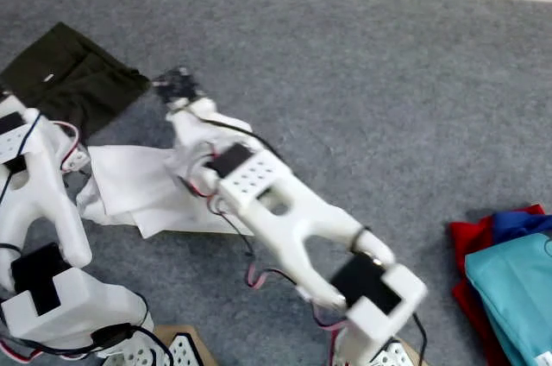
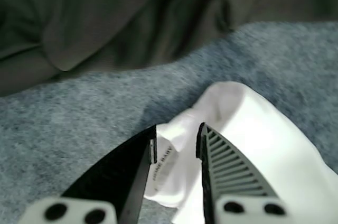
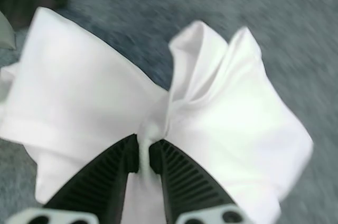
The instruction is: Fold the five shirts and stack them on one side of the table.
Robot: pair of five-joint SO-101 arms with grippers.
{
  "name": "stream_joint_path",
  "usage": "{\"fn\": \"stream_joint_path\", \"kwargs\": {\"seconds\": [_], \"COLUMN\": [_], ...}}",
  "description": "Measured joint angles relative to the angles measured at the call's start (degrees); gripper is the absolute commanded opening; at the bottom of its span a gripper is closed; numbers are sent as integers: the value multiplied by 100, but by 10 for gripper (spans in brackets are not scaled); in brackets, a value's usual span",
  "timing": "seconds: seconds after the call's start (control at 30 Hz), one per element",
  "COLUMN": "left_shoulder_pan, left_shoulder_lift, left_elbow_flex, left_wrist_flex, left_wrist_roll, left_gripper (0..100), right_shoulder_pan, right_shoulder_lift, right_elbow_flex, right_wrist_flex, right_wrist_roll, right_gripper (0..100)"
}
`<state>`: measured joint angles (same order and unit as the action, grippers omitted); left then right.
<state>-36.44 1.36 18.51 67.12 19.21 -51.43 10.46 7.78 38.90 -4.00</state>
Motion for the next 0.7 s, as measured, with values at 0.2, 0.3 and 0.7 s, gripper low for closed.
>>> {"fn": "stream_joint_path", "kwargs": {"seconds": [0.2, 0.3, 0.7], "left_shoulder_pan": [-308, -510, -554], "left_shoulder_lift": [0, 0, 0], "left_elbow_flex": [-123, -202, -202], "left_wrist_flex": [35, 35, 35], "left_wrist_roll": [299, 308, 308], "left_gripper": [144, 144, 144], "right_shoulder_pan": [-360, -545, -1275], "right_shoulder_lift": [791, 1108, 2242], "right_elbow_flex": [-1152, -1574, -2514], "right_wrist_flex": [0, 0, 0], "right_wrist_roll": [132, 132, 1160], "right_gripper": [7, 7, 29]}}
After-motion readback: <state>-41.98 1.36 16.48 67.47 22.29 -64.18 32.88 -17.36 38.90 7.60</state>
